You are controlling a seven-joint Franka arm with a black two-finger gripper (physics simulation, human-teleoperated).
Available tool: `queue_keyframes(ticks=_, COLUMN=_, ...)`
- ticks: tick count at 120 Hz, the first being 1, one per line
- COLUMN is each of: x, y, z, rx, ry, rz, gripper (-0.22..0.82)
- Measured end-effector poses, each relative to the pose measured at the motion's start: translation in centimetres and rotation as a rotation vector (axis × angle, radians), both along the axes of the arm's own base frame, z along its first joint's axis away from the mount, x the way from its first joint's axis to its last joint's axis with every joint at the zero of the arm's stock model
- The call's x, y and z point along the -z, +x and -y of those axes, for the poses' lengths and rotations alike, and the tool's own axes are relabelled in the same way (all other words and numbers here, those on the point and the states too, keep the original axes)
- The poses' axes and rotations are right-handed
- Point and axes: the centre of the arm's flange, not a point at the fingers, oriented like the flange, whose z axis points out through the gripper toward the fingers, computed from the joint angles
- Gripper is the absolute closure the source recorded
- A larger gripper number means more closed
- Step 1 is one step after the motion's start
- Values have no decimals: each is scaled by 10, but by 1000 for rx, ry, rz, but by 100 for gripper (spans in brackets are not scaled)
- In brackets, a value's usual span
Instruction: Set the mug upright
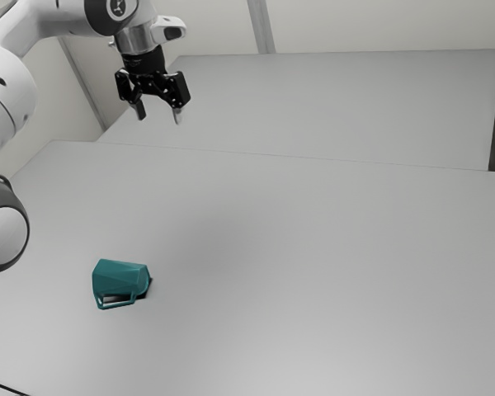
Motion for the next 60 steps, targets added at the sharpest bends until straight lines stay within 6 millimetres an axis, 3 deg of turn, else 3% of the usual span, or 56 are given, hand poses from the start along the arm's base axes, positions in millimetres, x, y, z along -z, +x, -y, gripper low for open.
queue_keyframes(ticks=40, x=-4, y=-6, z=-7, rx=-10, ry=-2, rz=2, gripper=0)
queue_keyframes(ticks=48, x=-1, y=-18, z=-10, rx=-15, ry=-16, rz=-20, gripper=0)
queue_keyframes(ticks=60, x=16, y=-53, z=-18, rx=-35, ry=-51, rz=-78, gripper=0)
